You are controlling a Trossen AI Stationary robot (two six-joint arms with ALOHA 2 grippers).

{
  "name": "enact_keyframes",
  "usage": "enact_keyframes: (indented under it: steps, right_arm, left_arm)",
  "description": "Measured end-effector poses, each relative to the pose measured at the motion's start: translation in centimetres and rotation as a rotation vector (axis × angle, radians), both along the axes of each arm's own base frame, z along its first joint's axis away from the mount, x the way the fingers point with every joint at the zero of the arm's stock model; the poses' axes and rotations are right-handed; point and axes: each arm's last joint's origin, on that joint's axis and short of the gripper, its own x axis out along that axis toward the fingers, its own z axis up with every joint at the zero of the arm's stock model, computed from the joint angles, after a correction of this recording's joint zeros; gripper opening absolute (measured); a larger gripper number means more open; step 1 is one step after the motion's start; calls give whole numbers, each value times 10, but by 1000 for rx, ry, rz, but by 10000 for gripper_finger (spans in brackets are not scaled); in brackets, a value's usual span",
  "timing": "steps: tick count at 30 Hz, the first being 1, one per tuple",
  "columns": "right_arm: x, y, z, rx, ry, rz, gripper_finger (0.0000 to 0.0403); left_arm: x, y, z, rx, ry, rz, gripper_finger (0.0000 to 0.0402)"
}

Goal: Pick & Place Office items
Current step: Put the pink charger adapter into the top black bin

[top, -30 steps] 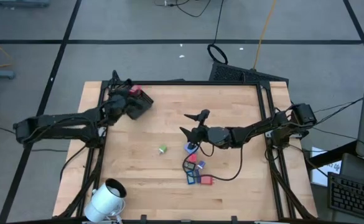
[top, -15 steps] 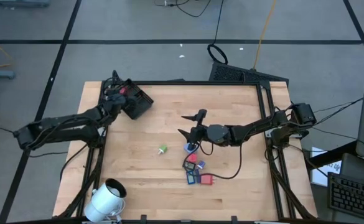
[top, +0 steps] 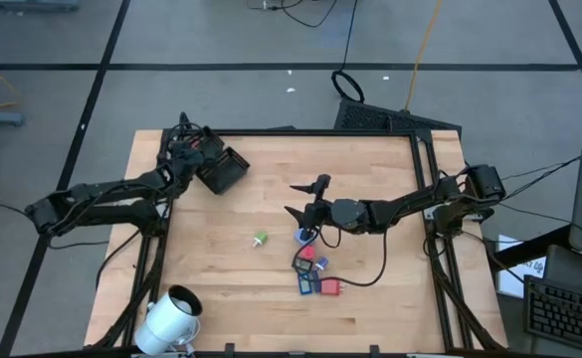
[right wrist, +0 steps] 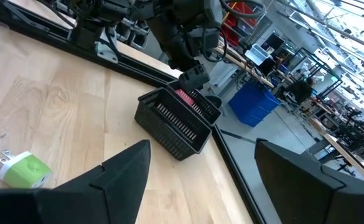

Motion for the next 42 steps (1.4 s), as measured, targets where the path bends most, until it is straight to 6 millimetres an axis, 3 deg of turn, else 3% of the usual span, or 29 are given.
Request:
enact_keyframes:
  steps: [10,14,20,29,35,42]
  right_arm:
    - [0,3,0,0,0,8,277]
    - [0,7,-2,29,19,89,277]
    - [0,11,-10,242,49,266,277]
    - [-9,11,-32,516,231,193,277]
    - [-16,16,-37,587,432,100,277]
    - [-19,47,-37,572,523,257,276]
  left_arm:
    - [3,-2,7,15,31,-78,195]
    - [9,-5,20,14,-10,-238,187]
    - [17,-13,38,9,-131,-511,177]
    - [32,-26,56,48,-354,-889,162]
    - [37,-31,62,90,-394,-947,157]
    - [37,-31,61,87,-391,-950,165]
